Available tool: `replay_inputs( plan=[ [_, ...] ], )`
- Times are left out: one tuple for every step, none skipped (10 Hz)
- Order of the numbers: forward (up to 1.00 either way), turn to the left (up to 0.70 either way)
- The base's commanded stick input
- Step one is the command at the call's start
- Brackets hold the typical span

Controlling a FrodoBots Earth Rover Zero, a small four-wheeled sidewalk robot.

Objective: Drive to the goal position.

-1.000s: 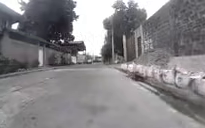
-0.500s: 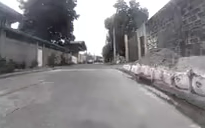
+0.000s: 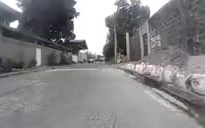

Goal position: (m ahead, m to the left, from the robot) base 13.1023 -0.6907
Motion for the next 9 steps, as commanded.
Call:
replay_inputs(
  plan=[
    [0.85, 0.00],
    [0.85, 0.00],
    [0.85, 0.00],
    [0.85, 0.00],
    [0.85, 0.00],
    [0.93, 0.00],
    [1.00, 0.00],
    [1.00, 0.00],
    [1.00, 0.00]
  ],
)
